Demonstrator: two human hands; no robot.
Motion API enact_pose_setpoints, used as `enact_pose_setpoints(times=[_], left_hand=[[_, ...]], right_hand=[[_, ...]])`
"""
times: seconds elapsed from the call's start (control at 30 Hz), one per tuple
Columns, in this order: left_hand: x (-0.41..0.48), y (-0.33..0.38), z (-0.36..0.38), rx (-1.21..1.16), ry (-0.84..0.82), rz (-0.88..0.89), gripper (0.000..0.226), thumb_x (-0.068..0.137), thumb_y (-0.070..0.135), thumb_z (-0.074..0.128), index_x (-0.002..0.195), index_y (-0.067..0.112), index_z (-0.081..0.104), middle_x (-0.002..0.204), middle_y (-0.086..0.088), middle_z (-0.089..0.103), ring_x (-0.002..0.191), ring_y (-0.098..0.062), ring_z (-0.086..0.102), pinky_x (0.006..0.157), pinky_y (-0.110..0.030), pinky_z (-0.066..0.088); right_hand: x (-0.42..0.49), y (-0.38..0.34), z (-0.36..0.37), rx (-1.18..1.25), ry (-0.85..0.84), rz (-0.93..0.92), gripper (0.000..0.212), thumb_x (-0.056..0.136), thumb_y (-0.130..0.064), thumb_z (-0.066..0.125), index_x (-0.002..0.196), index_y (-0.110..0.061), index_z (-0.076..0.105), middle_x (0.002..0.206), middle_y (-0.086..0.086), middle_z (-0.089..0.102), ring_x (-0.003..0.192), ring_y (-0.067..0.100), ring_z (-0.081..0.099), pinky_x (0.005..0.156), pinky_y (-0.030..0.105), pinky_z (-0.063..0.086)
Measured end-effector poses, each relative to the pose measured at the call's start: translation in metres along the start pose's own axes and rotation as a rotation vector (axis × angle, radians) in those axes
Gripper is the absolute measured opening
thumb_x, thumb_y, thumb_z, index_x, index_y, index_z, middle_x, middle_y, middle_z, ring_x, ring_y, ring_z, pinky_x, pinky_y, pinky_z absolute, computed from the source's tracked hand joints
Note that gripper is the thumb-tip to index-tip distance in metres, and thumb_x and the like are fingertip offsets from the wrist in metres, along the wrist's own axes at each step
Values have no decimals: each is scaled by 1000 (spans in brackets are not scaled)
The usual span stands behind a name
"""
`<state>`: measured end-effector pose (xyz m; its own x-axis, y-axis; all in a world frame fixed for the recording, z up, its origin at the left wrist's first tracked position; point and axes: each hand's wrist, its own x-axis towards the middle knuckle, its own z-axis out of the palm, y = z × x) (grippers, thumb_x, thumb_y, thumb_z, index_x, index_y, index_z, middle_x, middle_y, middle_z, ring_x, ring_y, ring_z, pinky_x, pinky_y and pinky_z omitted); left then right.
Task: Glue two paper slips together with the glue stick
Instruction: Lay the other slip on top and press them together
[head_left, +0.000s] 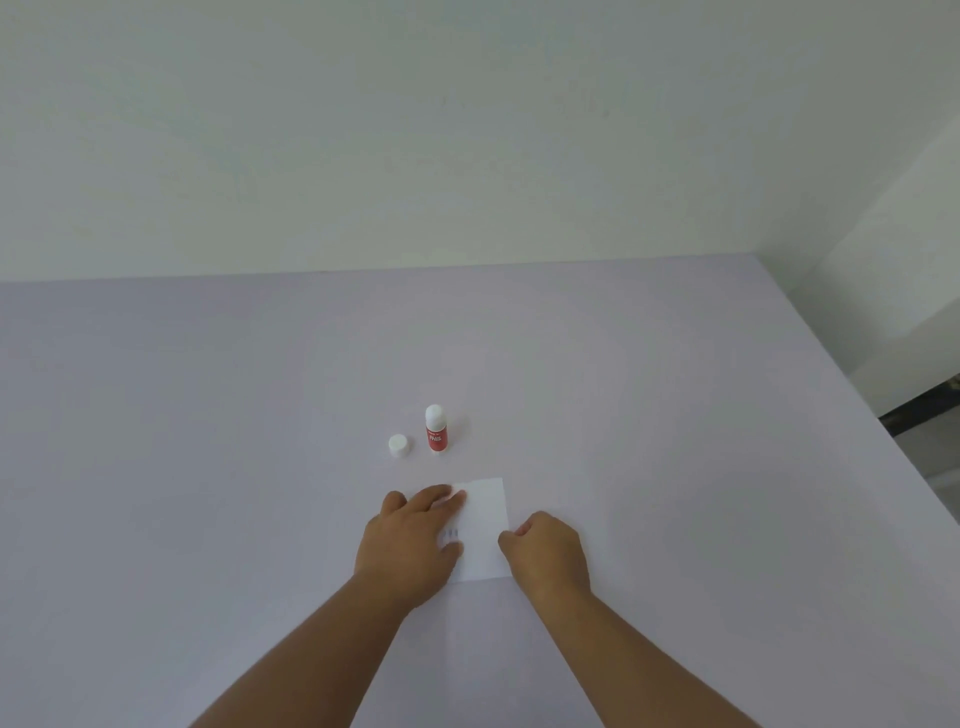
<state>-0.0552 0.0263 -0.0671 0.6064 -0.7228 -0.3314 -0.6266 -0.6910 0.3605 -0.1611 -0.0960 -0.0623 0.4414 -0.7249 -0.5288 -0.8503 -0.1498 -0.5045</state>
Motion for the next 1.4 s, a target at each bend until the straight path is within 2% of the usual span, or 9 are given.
enact_pose_setpoints(times=[0.13, 0.3, 0.37, 0.47, 0.63, 0.83, 1.03, 1.27, 1.4], left_hand=[[-1, -10, 0, 74, -51, 20, 77, 78, 64, 48, 146, 45, 18, 154, 29, 19, 124, -15, 29, 103, -33, 33], [1, -14, 1, 79, -39, 30, 83, 75, 68, 48, 147, 43, 17, 153, 31, 18, 121, -14, 30, 101, -31, 34], [1, -15, 2, 75, -37, 35, 83, 74, 69, 48, 147, 44, 17, 153, 31, 17, 121, -14, 30, 100, -30, 34], [3, -16, 4, 93, -35, 45, 83, 75, 69, 47, 147, 43, 16, 153, 30, 17, 123, -15, 29, 101, -31, 34], [3, -17, 5, 113, -28, 54, 83, 75, 70, 46, 147, 44, 14, 153, 30, 16, 124, -15, 29, 100, -32, 36], [3, -18, 7, 114, -28, 55, 82, 76, 70, 45, 147, 44, 13, 153, 30, 14, 126, -16, 27, 101, -32, 35], [4, -16, 7, 145, -36, 49, 83, 77, 69, 45, 148, 44, 10, 154, 29, 13, 128, -17, 26, 102, -34, 34], [2, -16, 8, 135, -18, 55, 81, 77, 68, 44, 148, 43, 12, 153, 30, 14, 125, -15, 27, 98, -32, 35], [2, -16, 7, 157, -34, 53, 81, 78, 68, 44, 148, 44, 10, 154, 29, 12, 126, -17, 27, 98, -33, 34]], right_hand=[[-2, 6, 1, -72, 79, -162, 8, 83, -22, 54, 83, -13, 56, 92, 4, 62, 89, 23, 59, 75, 35, 51], [-6, 33, 2, -359, 148, -884, 24, 84, -25, 60, 108, -25, 64, 111, -11, 66, 104, 17, 58, 88, 29, 52], [-5, 38, -1, -543, 149, -994, 32, 86, -38, 54, 117, -32, 62, 121, -20, 63, 114, 18, 59, 92, 34, 52], [11, 28, -9, -752, 106, -928, 43, 93, -44, 32, 130, -33, 50, 134, -21, 53, 133, 22, 42, 105, 45, 39], [27, 24, -5, -696, 10, -944, 52, 97, -42, 15, 146, -25, 21, 153, -12, 26, 144, 25, -3, 117, 45, -12], [14, 45, -7, -789, -42, -1133, 44, 97, -40, 28, 139, -31, 35, 144, -18, 42, 141, 22, 23, 111, 38, 7], [41, 13, -16, -743, -5, -931, 48, 99, -38, 17, 146, -31, 13, 155, -17, 18, 144, 20, -12, 113, 36, -17], [6, 49, -12, -824, -58, -1132, 43, 95, -40, 32, 138, -36, 36, 141, -23, 44, 139, 23, 29, 109, 41, 9], [35, 20, -24, -796, -33, -997, 46, 98, -38, 25, 144, -36, 21, 150, -20, 28, 145, 25, 2, 114, 43, -7]])
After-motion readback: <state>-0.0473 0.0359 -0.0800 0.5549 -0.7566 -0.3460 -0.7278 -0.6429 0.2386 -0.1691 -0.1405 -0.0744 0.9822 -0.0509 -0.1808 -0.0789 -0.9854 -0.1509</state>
